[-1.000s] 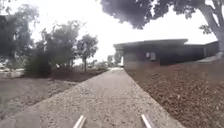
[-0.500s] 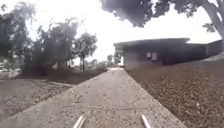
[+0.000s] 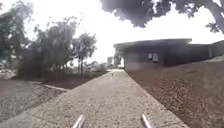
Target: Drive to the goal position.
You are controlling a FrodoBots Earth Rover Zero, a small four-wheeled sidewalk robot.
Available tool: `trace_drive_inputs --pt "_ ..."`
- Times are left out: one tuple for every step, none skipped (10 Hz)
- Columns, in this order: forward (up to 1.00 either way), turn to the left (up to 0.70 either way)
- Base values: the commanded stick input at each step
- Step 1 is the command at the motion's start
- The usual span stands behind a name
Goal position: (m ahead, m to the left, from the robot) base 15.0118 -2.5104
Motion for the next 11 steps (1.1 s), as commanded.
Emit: trace_drive_inputs --pt "1.00 0.00" --pt "1.00 0.00" --pt "1.00 0.00" --pt "1.00 0.00" --pt "1.00 0.00" --pt "1.00 0.00" --pt "1.00 0.00" --pt "1.00 0.00" --pt "1.00 -0.20" --pt "1.00 -0.38" --pt "1.00 -0.38"
